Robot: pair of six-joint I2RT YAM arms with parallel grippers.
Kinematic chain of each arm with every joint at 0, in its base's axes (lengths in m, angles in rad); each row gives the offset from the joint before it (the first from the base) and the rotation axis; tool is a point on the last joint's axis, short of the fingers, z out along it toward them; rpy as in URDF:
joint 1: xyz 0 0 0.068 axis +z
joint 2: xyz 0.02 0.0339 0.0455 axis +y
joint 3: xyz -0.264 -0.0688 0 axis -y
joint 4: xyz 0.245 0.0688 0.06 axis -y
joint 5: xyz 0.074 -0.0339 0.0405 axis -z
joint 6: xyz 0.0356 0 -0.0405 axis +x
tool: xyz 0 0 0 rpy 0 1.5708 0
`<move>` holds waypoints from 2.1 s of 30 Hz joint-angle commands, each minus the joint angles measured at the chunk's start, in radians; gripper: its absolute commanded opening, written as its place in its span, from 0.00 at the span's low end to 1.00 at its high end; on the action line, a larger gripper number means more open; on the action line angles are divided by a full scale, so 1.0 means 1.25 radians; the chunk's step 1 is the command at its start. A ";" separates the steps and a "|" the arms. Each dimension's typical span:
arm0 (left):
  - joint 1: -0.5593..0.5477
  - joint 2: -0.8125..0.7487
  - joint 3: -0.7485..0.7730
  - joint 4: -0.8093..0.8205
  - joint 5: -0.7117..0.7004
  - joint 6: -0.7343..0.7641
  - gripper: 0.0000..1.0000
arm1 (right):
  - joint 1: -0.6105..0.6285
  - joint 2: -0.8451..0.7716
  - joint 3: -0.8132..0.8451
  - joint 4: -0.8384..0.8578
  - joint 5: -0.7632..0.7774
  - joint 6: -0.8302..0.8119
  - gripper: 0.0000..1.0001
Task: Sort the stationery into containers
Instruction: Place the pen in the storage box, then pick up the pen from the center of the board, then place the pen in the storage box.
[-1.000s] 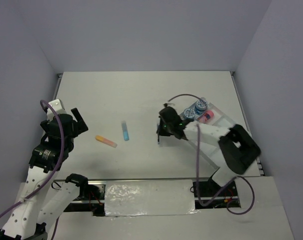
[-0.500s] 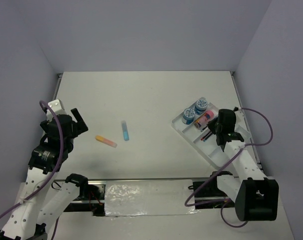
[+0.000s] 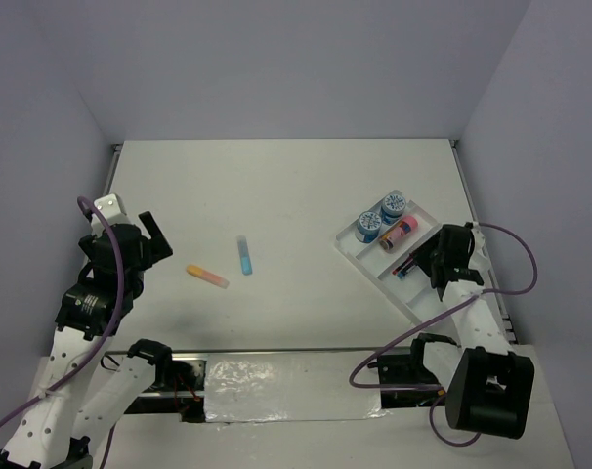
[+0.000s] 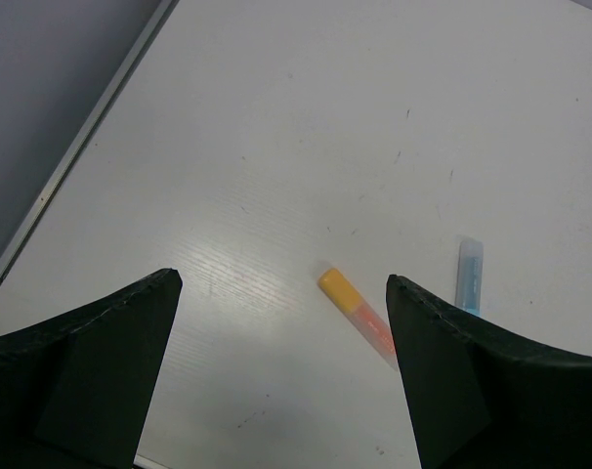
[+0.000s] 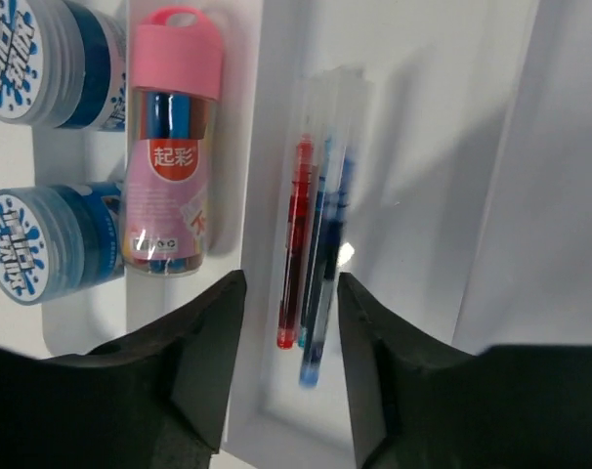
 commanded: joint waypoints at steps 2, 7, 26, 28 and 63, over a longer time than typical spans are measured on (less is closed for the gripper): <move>-0.003 -0.003 0.003 0.032 0.002 0.013 0.99 | -0.004 -0.048 0.000 -0.007 -0.028 -0.035 0.54; -0.003 0.000 0.005 0.031 0.000 0.010 0.99 | 0.069 -0.108 0.071 -0.030 -0.038 -0.062 0.67; -0.003 -0.002 0.007 0.011 -0.052 -0.019 0.99 | 0.942 0.920 1.106 -0.371 0.219 -0.121 1.00; -0.003 0.004 0.009 0.010 -0.048 -0.017 0.99 | 0.948 0.988 1.153 -0.387 0.205 -0.126 0.97; -0.008 0.001 -0.004 0.043 0.015 0.018 0.99 | 0.161 -0.144 0.045 -0.105 0.064 -0.020 0.00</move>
